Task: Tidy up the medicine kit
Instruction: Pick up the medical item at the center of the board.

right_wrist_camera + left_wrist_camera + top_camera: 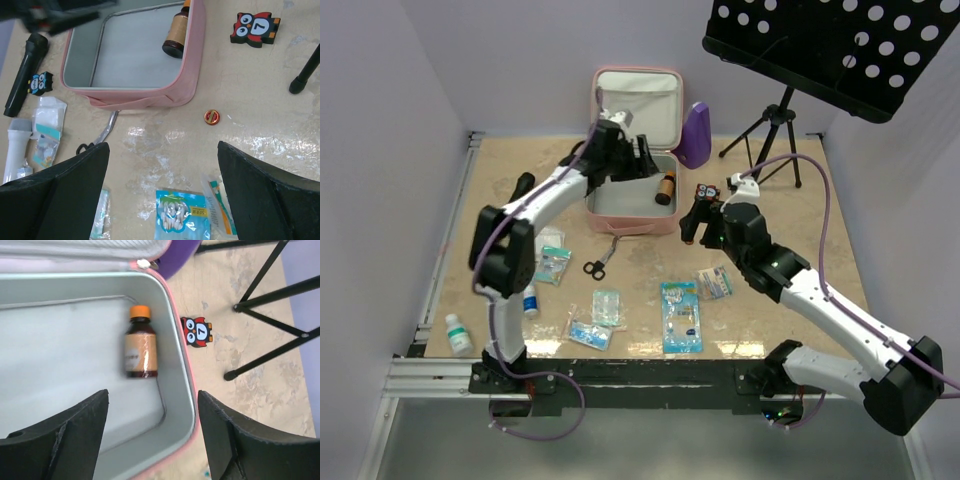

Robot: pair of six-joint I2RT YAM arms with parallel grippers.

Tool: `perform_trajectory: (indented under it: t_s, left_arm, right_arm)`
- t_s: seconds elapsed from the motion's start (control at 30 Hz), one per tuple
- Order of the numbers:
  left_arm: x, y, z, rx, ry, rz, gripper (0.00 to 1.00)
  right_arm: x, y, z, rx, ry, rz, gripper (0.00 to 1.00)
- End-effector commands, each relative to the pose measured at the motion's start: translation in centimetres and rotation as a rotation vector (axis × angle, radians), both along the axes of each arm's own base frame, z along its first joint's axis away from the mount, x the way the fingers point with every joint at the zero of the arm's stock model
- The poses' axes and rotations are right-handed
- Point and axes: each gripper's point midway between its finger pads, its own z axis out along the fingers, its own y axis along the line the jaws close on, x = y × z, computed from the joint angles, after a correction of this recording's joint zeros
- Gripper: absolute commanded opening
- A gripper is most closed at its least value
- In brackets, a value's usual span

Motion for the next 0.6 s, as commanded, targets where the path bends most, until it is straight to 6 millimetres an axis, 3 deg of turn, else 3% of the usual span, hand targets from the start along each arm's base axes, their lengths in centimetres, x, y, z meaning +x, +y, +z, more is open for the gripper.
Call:
perform_trajectory:
  t_s: [0.0, 0.1, 0.23, 0.3, 0.33, 0.4, 0.57]
  left_arm:
    - [-3.2, 8.4, 8.4, 0.09, -0.161, 0.196, 0.76]
    - [-8.0, 14.3, 5.6, 0.231, -0.093, 0.37, 0.75]
    - [-15.3, 20.5, 2.0, 0.312, -0.015, 0.589, 0.74]
    - [-18.0, 23.2, 1.0, 0.361, 0.012, 0.681, 0.75]
    - [-19.2, 24.4, 0.7, 0.387, 0.022, 0.713, 0.76]
    - [-21.1, 26.8, 0.4, 0.434, 0.061, 0.814, 0.92]
    - [-23.4, 30.9, -1.2, 0.489, 0.168, 0.901, 0.93]
  right_arm:
    - [0.0, 0.3, -0.3, 0.016, -0.007, 0.008, 0.93]
    - [-0.2, 0.6, -1.1, 0.023, -0.002, 0.024, 0.93]
    - [-0.4, 1.1, -1.9, 0.034, 0.012, 0.05, 0.93]
    - [-0.5, 1.2, -2.3, 0.033, 0.017, 0.058, 0.93]
    - [-0.6, 1.2, -2.2, 0.034, 0.012, 0.061, 0.93]
    - [-0.6, 1.3, -2.5, 0.031, 0.013, 0.068, 0.94]
    - [-1.0, 1.5, -3.3, 0.037, 0.023, 0.087, 0.93]
